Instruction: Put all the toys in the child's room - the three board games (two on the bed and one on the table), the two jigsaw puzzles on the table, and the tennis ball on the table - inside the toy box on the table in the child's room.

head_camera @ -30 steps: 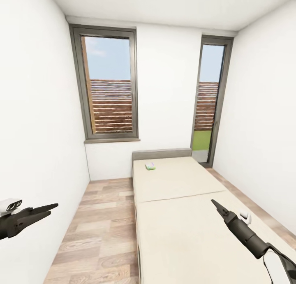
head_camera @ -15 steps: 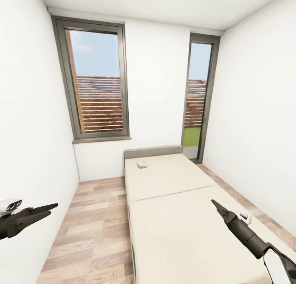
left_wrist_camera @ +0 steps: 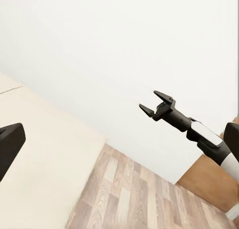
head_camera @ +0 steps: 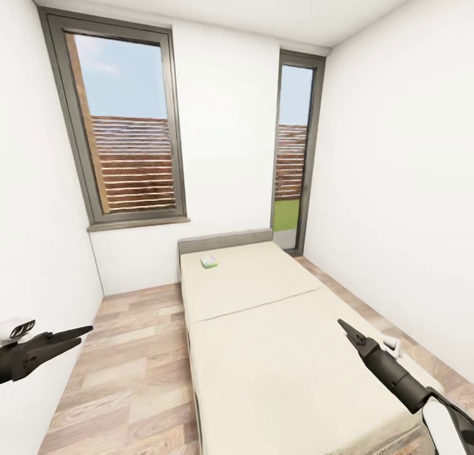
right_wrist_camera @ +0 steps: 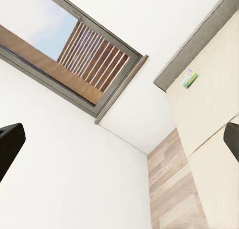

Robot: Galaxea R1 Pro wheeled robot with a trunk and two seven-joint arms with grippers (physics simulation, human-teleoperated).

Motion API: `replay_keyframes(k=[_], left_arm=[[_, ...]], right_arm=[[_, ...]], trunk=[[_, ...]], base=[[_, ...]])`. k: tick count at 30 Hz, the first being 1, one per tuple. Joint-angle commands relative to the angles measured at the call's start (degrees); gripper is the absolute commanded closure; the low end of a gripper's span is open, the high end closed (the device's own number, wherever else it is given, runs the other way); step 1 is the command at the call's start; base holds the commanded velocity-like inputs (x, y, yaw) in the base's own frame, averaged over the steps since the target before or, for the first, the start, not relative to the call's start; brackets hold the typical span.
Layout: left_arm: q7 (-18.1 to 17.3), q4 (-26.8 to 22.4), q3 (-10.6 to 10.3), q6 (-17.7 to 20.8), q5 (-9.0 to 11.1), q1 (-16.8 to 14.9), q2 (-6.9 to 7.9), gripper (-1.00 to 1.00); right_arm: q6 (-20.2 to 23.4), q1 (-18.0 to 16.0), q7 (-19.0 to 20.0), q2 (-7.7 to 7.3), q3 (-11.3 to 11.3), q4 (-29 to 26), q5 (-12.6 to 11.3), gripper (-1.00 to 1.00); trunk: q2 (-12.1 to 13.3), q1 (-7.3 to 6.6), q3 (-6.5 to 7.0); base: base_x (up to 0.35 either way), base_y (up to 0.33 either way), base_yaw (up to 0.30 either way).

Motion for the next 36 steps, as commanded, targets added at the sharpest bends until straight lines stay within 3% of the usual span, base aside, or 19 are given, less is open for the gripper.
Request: replay_keyframes(k=[1, 18, 29, 36], left_arm=[[-0.2, 0.0, 0.0, 0.6, 0.0, 0.0, 0.01, -1.0], [-0.2, 0.0, 0.0, 0.7, 0.0, 0.0, 0.01, -1.0], [-0.2, 0.0, 0.0, 0.7, 0.0, 0.0, 0.01, -1.0], [-0.2, 0.0, 0.0, 0.8, 0.0, 0.0, 0.01, -1.0]], right_arm=[[0.6, 0.0, 0.1, 0.01, -0.1, 0.0, -0.3, -1.0], [0.4, 0.0, 0.6, 0.79, -2.1, 0.0, -0.4, -1.0], [0.4, 0.0, 0.7, 0.89, -2.1, 0.0, -0.4, -1.0], [0.4, 0.1, 0.7, 0.89, -2.1, 0.0, -0.4, -1.0]], trunk=[[0.0, 0.02, -0.08], [0.0, 0.02, -0.67], [0.0, 0.02, -0.51], [0.0, 0.02, -0.51]], base=[[0.0, 0.0, -0.223], [0.059, 0.079, -0.135], [0.023, 0.004, -0.258], [0.064, 0.21, -0.278]])
